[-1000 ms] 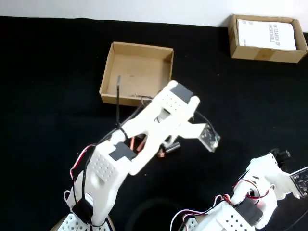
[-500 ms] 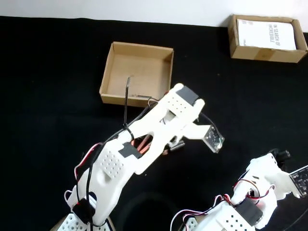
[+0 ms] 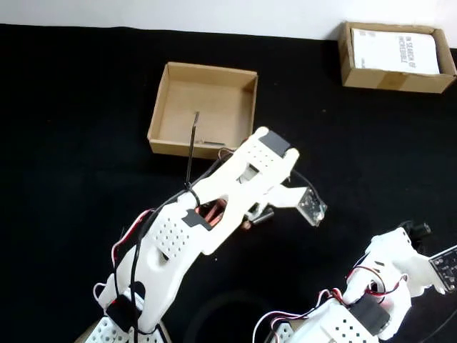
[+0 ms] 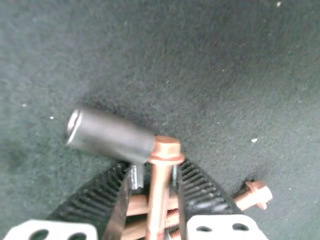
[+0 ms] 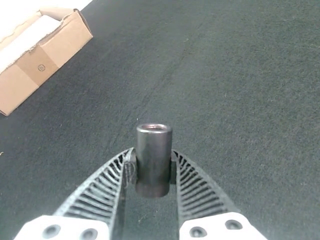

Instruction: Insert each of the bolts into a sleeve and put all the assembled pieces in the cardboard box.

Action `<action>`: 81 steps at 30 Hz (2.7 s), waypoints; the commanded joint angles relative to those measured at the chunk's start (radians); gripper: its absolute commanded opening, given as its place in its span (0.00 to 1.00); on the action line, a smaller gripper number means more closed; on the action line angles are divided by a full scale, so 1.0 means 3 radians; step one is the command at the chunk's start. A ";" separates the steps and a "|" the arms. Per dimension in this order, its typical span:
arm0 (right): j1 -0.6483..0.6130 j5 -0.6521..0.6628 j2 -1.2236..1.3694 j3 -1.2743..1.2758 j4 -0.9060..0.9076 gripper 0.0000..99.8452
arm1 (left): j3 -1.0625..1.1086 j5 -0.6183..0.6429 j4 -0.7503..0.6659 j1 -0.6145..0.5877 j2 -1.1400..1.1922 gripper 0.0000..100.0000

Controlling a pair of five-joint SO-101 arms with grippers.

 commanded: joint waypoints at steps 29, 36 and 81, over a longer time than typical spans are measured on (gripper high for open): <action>-0.1609 0.0036 -0.0064 -0.0049 -0.0064 0.01 | -0.0130 0.2307 0.0061 0.0315 -0.2509 0.01; -0.2621 0.0036 -0.0064 -0.0350 -0.0064 0.01 | 0.0095 0.3161 0.0056 0.0320 -0.3787 0.01; -0.3895 0.0281 -0.0079 -0.0504 -0.0274 0.01 | 0.6866 0.5171 -0.5437 -0.0586 -0.6897 0.01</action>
